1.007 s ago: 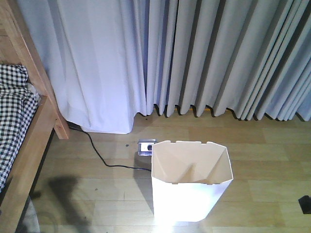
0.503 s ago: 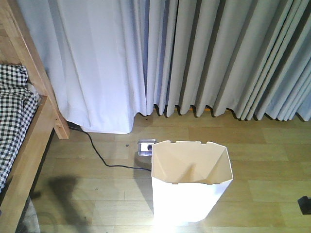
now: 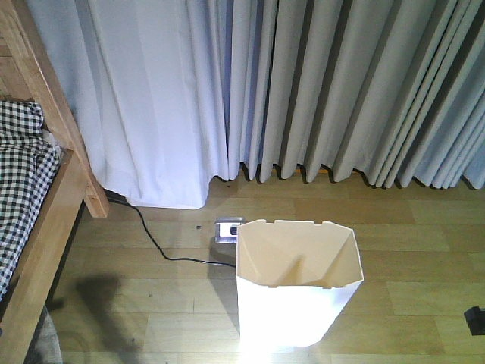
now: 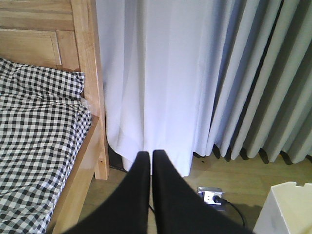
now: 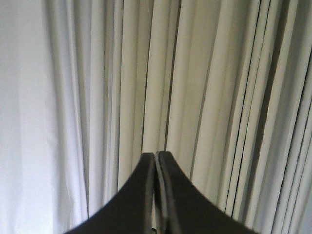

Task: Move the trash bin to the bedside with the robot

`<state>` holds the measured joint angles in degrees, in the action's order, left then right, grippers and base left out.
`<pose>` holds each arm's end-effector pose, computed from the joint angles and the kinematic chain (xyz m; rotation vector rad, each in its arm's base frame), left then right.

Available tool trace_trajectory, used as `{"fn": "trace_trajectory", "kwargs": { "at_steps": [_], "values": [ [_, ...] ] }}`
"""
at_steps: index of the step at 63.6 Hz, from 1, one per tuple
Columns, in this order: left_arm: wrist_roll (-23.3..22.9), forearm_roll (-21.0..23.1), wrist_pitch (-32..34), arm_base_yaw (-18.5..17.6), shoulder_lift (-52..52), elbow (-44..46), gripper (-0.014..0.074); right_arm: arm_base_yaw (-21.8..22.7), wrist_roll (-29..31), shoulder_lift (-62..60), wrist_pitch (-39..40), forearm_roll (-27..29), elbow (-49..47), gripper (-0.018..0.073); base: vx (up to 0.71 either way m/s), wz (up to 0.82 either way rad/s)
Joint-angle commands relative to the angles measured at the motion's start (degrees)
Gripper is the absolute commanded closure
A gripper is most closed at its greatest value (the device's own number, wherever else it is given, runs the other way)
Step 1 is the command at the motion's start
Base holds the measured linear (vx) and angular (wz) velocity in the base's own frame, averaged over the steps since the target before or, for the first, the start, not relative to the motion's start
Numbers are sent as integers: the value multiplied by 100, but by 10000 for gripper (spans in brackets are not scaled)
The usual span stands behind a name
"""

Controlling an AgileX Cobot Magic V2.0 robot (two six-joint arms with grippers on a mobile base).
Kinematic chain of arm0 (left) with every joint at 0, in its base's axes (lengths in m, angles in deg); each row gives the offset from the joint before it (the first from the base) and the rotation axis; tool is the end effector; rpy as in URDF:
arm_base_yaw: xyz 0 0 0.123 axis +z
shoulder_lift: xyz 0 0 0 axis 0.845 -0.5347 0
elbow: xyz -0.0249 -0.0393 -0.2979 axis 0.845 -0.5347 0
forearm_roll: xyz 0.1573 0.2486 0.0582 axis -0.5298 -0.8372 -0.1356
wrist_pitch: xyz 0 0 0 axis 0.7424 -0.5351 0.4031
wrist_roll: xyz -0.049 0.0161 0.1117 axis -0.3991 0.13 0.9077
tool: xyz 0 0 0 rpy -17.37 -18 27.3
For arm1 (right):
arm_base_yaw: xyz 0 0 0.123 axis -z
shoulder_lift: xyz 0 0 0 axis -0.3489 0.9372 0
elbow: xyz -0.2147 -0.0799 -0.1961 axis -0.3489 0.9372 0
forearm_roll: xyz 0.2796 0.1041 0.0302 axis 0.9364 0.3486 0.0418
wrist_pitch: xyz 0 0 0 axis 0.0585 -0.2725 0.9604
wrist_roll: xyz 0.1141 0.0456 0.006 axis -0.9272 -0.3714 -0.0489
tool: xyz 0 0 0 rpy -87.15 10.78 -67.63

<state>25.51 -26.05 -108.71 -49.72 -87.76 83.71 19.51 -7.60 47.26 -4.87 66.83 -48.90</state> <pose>0.1149 0.0176 0.1608 -0.1982 1.8422 0.0616 0.1209 0.0010 0.1982 -0.0705 1.5579 -0.0579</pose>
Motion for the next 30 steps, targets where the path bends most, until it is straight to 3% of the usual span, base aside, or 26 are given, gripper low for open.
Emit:
{"fn": "trace_trajectory", "kwargs": {
  "at_steps": [1, 30],
  "values": [
    [-25, 13, 376, -17, 81, -19, 603, 21, 41, -73, 395, -27, 41, 568, 0, 0],
    [-25, 13, 376, -17, 81, -19, 603, 21, 41, -73, 386, -27, 41, 568, 0, 0]
  ]
}}
